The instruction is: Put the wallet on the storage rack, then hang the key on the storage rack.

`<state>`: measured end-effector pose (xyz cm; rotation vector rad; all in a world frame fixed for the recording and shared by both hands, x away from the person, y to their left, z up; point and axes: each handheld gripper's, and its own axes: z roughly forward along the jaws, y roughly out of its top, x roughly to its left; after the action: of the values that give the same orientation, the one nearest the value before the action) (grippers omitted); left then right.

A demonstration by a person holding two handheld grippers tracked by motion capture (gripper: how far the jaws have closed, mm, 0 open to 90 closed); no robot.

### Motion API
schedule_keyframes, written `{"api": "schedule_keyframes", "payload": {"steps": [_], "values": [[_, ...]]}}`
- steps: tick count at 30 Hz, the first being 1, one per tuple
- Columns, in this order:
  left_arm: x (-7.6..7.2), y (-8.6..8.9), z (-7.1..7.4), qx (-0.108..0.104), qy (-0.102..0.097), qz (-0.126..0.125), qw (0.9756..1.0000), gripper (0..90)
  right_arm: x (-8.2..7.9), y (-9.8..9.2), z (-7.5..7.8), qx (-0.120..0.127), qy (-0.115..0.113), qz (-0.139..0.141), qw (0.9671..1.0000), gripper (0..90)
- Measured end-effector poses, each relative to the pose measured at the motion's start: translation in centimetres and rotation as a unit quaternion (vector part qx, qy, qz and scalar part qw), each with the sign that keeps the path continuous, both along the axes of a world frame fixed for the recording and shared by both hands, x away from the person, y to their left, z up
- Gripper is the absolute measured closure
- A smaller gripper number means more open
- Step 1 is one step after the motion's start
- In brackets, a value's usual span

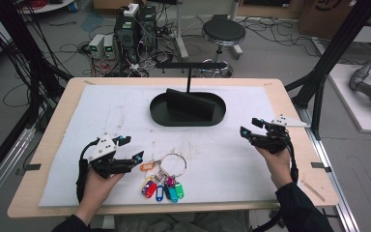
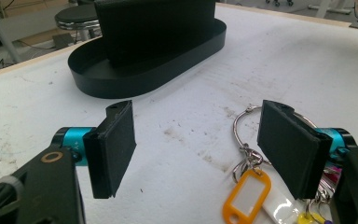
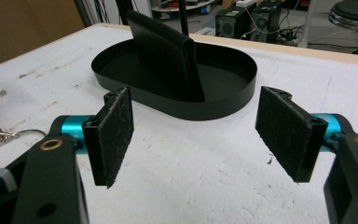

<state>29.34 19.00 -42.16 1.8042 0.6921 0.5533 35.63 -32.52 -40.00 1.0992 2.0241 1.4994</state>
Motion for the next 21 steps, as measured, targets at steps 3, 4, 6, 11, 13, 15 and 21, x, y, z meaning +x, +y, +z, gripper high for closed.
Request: {"api": "schedule_keyframes", "payload": {"steps": [3, 4, 6, 11, 13, 15, 21], "values": [[0.1, 0.0, 0.1, -0.001, 0.000, 0.002, 1.0000, 27.6, -0.1, -0.2, -0.1, -0.001, 0.001, -0.005, 1.0000, 28.3], [0.2, -0.1, 0.1, -0.001, 0.000, 0.001, 1.0000, 27.6, -0.2, -0.3, -0.2, -0.001, 0.003, -0.006, 1.0000, 28.3], [0.3, -0.1, 0.1, -0.003, 0.000, 0.000, 1.0000, 27.6, -0.3, -0.5, -0.3, -0.002, 0.004, -0.010, 0.9999, 28.4], [0.7, -0.4, 0.2, -0.004, 0.002, -0.006, 1.0000, 27.6, -0.4, -0.9, -0.4, -0.004, 0.006, -0.017, 0.9998, 28.4], [0.8, -0.5, 0.2, -0.003, 0.003, -0.006, 1.0000, 27.6, -0.6, -1.0, -0.5, -0.006, 0.007, -0.017, 0.9998, 28.5], [0.9, -0.6, 0.3, -0.004, 0.005, -0.006, 1.0000, 27.6, -0.6, -1.1, -0.6, -0.006, 0.005, -0.018, 0.9998, 28.5], [1.3, -0.8, 0.7, -0.004, 0.015, -0.003, 0.9999, 29.8, -0.4, -1.0, -0.7, -0.015, 0.001, -0.024, 0.9996, 28.6]]}}
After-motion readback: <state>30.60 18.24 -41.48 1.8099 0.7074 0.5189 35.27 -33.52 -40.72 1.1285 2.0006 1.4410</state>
